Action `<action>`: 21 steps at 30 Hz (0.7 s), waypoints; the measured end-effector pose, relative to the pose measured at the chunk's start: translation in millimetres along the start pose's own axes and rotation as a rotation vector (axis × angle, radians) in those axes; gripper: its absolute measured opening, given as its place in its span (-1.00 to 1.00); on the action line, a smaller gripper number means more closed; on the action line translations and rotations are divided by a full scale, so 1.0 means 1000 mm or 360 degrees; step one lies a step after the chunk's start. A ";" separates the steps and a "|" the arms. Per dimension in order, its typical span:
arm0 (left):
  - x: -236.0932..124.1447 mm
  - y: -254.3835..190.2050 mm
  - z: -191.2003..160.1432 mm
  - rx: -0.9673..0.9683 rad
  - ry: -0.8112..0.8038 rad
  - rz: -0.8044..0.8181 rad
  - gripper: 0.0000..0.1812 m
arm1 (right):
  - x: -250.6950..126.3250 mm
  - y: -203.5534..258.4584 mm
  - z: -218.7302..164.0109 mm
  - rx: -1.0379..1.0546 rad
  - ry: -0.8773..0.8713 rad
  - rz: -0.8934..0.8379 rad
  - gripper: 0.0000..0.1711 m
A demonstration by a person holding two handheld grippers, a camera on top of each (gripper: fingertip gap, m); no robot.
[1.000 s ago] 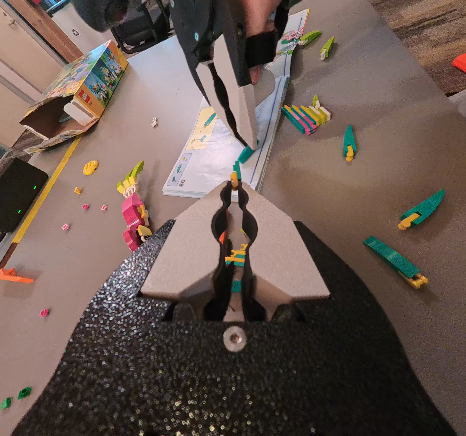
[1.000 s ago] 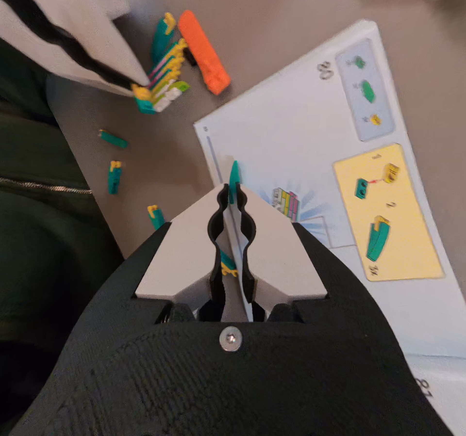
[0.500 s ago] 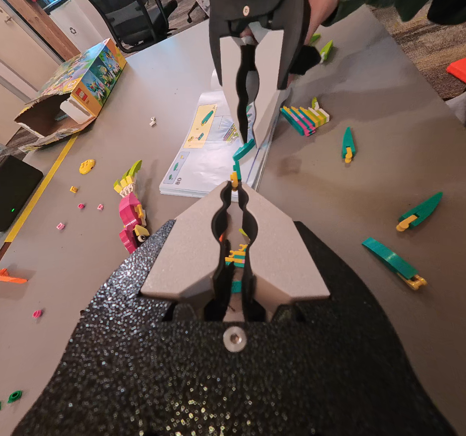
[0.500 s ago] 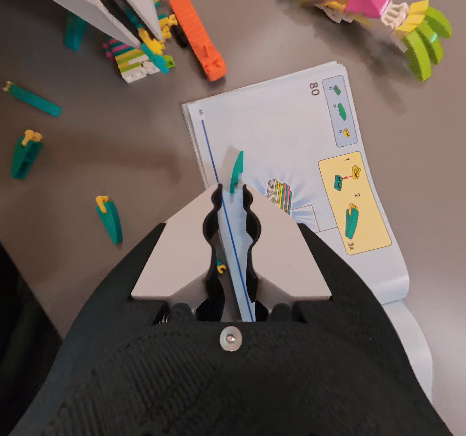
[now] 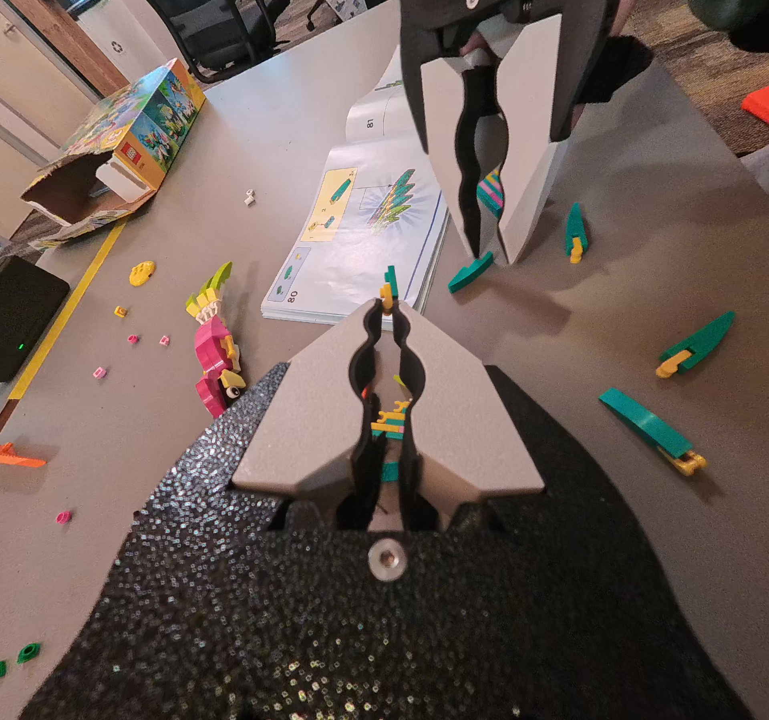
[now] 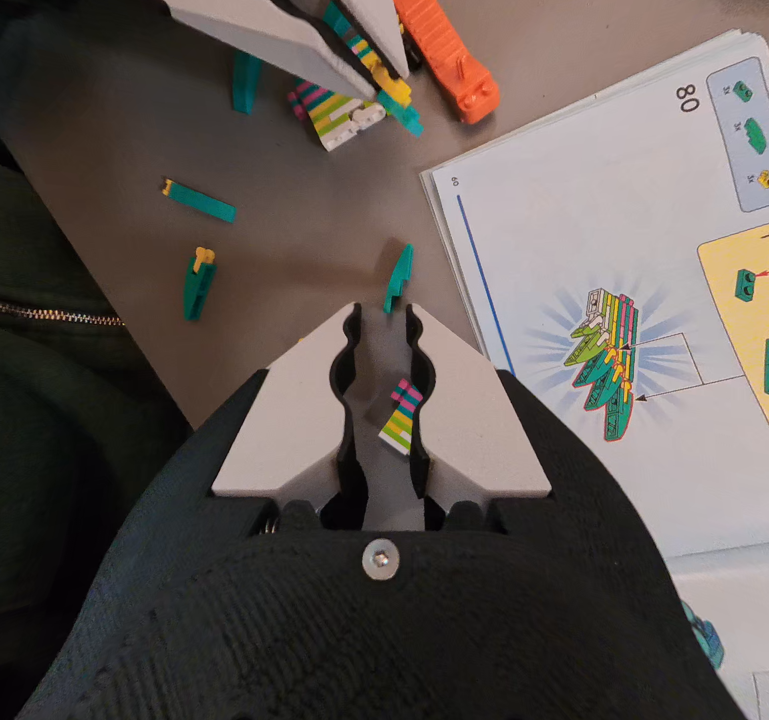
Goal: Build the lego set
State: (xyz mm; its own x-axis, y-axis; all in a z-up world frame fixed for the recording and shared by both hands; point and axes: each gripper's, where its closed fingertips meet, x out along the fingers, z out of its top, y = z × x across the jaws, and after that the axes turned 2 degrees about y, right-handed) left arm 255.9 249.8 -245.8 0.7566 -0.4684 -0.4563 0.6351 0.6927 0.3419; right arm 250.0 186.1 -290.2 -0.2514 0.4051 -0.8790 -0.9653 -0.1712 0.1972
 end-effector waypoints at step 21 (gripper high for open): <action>0.002 -0.011 -0.001 0.0085 0.0016 -0.0076 -0.97 | 0.010 0.008 0.014 -0.1020 -0.0130 0.0317 -0.73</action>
State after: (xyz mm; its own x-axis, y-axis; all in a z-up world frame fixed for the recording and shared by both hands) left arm 250.6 241.5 -251.5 0.7237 -0.4944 -0.4815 0.6781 0.6392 0.3629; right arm 238.3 201.4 -291.4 -0.4492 0.3726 -0.8120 -0.6736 -0.7383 0.0339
